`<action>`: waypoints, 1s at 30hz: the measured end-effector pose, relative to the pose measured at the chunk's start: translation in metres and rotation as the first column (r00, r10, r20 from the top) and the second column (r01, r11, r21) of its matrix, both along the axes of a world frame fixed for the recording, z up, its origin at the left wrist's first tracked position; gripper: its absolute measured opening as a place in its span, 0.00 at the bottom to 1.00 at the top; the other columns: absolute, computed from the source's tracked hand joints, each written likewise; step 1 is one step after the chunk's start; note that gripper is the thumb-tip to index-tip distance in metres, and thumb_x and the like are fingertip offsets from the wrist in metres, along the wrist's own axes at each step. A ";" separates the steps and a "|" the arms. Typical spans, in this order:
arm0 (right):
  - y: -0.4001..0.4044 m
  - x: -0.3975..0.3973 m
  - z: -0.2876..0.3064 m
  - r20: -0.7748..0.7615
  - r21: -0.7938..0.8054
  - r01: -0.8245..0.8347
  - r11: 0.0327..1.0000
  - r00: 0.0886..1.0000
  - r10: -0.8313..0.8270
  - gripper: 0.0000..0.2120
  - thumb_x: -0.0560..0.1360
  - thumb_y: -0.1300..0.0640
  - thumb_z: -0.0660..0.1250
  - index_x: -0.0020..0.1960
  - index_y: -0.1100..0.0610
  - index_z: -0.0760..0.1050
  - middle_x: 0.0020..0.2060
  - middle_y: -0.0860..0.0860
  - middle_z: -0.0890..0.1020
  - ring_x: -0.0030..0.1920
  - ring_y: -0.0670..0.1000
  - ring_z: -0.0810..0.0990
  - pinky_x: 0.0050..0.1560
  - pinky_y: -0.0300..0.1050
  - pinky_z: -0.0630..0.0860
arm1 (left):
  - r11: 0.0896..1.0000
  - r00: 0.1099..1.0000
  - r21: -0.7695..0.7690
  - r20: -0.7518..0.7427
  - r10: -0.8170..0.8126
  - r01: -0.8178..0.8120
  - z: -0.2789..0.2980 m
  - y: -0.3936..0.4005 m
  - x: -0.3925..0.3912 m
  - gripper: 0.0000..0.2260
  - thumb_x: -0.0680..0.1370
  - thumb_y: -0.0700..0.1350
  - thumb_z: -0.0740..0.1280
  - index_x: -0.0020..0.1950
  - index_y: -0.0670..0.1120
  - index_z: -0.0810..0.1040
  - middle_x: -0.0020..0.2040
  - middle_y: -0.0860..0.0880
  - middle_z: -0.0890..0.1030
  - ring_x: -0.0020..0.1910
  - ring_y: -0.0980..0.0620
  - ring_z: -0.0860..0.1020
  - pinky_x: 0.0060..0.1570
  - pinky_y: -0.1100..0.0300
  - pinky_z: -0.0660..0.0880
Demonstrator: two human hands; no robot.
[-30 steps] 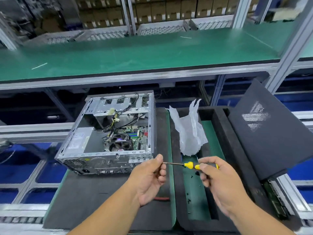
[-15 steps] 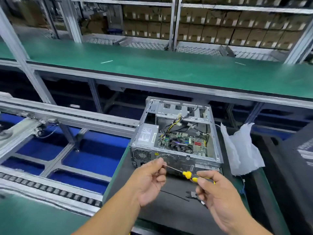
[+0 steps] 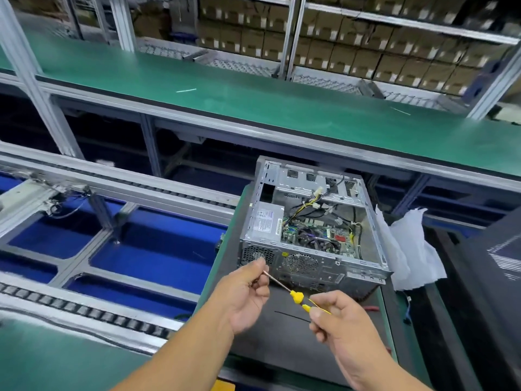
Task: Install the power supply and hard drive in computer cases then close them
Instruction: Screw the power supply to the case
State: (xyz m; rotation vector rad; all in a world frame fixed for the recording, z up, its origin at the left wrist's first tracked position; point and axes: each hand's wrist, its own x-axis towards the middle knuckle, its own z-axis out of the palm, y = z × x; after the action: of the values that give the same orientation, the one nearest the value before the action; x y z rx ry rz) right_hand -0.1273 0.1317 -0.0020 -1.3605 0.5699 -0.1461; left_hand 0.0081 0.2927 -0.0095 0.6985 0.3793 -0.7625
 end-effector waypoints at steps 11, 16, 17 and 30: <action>0.013 0.018 -0.021 0.004 0.012 -0.003 1.000 1.000 0.003 0.07 0.77 0.73 0.68 0.53 0.66 0.77 0.33 0.59 0.81 0.30 0.52 0.78 0.27 0.41 0.72 | 0.998 1.000 0.061 -0.030 0.002 0.000 0.005 0.007 0.017 0.08 0.70 0.38 0.76 0.46 0.38 0.82 0.35 0.45 0.78 0.29 0.55 0.73 0.26 0.65 0.68; 0.021 0.019 -0.028 -0.002 0.171 0.056 0.984 0.998 -0.057 0.06 0.80 0.73 0.65 0.55 0.66 0.75 0.37 0.59 0.84 0.29 0.53 0.78 0.26 0.43 0.74 | 0.993 0.998 0.118 -0.062 0.024 -0.016 -0.005 -0.005 0.019 0.06 0.73 0.39 0.76 0.47 0.38 0.83 0.36 0.45 0.80 0.29 0.56 0.73 0.27 0.66 0.72; 0.023 0.018 -0.029 -0.006 0.195 0.061 0.979 0.998 -0.061 0.06 0.80 0.73 0.64 0.55 0.66 0.74 0.39 0.61 0.85 0.29 0.54 0.78 0.26 0.44 0.75 | 0.990 0.996 0.137 -0.075 0.036 -0.026 -0.007 -0.009 0.019 0.06 0.75 0.39 0.75 0.48 0.38 0.83 0.36 0.46 0.81 0.28 0.57 0.73 0.26 0.66 0.72; 0.019 0.014 -0.034 -0.112 0.003 0.028 1.000 0.993 -0.027 0.11 0.80 0.69 0.65 0.58 0.56 0.78 0.42 0.56 0.87 0.33 0.52 0.79 0.29 0.43 0.73 | 0.962 0.997 0.262 0.001 -0.080 0.077 -0.008 -0.047 0.029 0.06 0.78 0.42 0.73 0.51 0.40 0.81 0.35 0.48 0.83 0.28 0.57 0.72 0.25 0.65 0.70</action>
State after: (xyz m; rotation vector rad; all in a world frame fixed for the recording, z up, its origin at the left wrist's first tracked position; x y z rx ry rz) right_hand -0.1132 0.1506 -0.0363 -1.3630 0.6830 -0.0909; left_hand 0.0371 0.2458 -0.0176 0.9711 0.4486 -0.7904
